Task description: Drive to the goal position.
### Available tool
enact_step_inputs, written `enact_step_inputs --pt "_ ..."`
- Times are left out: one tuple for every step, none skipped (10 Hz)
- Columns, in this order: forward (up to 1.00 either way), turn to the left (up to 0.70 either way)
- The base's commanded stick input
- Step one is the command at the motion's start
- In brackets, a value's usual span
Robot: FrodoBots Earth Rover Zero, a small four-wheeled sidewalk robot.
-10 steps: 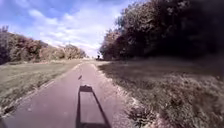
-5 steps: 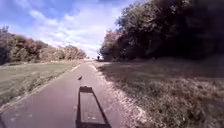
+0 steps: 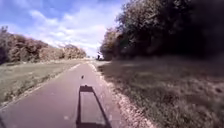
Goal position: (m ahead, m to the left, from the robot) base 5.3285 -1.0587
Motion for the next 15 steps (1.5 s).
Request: enact_step_inputs --pt "0.7 0.0" --pt "0.7 0.0" --pt "0.7 0.0" --pt "0.7 0.0" --pt "0.7 0.0" --pt "0.7 0.0" --pt "0.7 0.0" --pt "0.7 0.24" --pt "0.7 0.35" --pt "0.7 0.35" --pt "0.7 0.35" --pt "0.7 0.35" --pt "0.7 0.35" --pt "0.48 0.24" --pt "0.02 0.01"
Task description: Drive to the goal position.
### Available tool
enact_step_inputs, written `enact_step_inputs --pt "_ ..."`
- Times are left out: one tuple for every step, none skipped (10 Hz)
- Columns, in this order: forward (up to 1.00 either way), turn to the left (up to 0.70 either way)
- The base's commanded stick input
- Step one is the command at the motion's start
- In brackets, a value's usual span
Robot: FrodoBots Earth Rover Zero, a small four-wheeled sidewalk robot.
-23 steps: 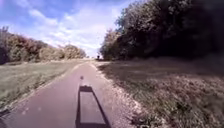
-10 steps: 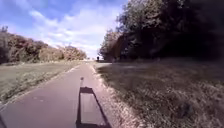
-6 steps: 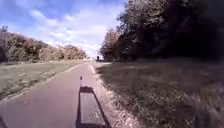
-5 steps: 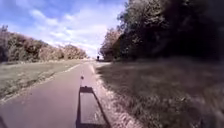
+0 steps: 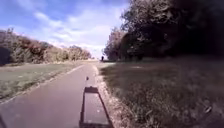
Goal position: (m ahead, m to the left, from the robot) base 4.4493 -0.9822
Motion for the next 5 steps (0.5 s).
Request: enact_step_inputs --pt "0.0 0.0" --pt "0.0 0.0" --pt "0.0 0.0" --pt "0.0 0.0" --pt "0.0 0.0"
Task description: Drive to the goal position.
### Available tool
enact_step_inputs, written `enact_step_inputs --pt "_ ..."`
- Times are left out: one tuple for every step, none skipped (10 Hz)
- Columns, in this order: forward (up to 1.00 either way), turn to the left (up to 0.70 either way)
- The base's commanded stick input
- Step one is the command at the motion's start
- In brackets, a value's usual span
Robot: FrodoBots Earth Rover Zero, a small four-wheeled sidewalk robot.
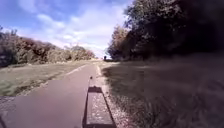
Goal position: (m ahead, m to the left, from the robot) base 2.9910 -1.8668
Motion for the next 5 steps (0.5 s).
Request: enact_step_inputs --pt "0.0 0.0" --pt "0.0 0.0" --pt "0.0 0.0" --pt "0.0 0.0" --pt "0.0 0.45"
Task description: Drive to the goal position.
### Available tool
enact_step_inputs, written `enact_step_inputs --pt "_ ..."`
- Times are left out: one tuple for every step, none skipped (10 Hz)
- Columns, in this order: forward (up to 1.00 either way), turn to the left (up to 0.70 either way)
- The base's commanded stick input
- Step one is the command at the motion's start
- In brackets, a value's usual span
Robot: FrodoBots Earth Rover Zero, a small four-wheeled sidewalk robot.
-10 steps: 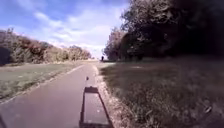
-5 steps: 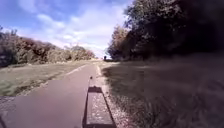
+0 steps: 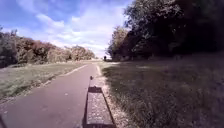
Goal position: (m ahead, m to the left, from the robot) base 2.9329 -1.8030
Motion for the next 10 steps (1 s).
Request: enact_step_inputs --pt "0.0 0.7" --pt "0.0 0.7" --pt "0.0 0.7" --pt "0.0 0.7" --pt "0.0 0.7" --pt "0.0 0.7" --pt "0.0 0.7" --pt "0.0 0.7" --pt "0.0 0.7" --pt "0.0 0.7"
